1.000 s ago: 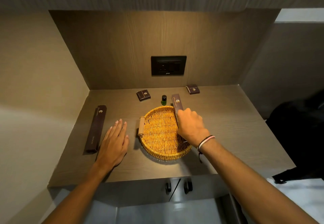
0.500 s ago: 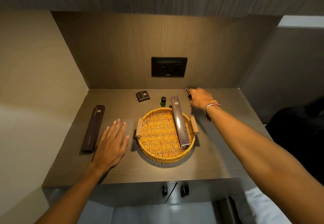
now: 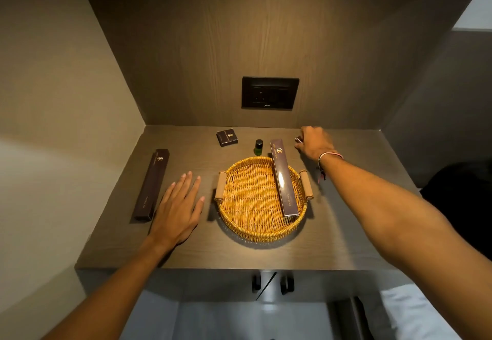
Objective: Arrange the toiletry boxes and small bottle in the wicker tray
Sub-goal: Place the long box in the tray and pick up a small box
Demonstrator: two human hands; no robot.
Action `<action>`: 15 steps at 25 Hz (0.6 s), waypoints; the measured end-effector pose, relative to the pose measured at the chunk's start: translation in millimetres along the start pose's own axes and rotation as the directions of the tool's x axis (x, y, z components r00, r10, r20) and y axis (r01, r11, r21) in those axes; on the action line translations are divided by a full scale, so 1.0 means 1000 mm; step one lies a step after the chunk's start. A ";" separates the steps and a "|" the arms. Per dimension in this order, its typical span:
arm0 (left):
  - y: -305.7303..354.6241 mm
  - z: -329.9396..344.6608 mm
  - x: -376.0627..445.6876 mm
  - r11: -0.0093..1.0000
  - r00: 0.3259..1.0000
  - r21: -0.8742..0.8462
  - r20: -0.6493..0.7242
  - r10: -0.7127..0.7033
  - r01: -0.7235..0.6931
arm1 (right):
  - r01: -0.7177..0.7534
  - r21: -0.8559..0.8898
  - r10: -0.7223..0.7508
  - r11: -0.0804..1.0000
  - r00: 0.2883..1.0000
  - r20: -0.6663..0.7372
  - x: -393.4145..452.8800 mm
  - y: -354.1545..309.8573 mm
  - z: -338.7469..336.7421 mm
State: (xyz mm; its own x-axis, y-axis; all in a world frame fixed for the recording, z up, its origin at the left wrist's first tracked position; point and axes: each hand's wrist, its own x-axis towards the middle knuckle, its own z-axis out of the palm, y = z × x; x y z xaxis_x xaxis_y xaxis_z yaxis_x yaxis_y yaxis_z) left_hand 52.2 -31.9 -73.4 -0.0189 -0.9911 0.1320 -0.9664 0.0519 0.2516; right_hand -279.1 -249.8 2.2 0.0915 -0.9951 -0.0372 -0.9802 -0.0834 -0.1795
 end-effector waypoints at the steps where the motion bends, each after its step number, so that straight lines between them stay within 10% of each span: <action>1: -0.001 0.001 0.000 1.000 1.000 0.000 -0.001 0.001 -0.001 | -0.017 -0.010 0.016 1.000 1.000 -0.019 -0.003 0.001 0.002; 7: 0.001 0.000 0.000 1.000 1.000 0.007 -0.001 -0.001 0.001 | -0.009 0.284 0.027 0.959 0.998 -0.059 -0.017 0.008 -0.026; 15: 0.003 -0.002 0.001 1.000 1.000 -0.011 0.009 -0.002 0.002 | 0.513 0.272 -0.557 0.814 0.823 0.113 -0.087 -0.058 -0.073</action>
State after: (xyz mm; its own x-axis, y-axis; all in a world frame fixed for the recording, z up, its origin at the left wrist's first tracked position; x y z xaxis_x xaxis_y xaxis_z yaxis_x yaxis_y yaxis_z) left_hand 49.6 -32.5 -70.6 -0.0190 -0.9923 0.1223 -0.9636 0.0508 0.2626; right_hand -243.4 -161.9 87.7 0.6411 -0.7663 -0.0422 -0.7030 -0.5644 -0.4327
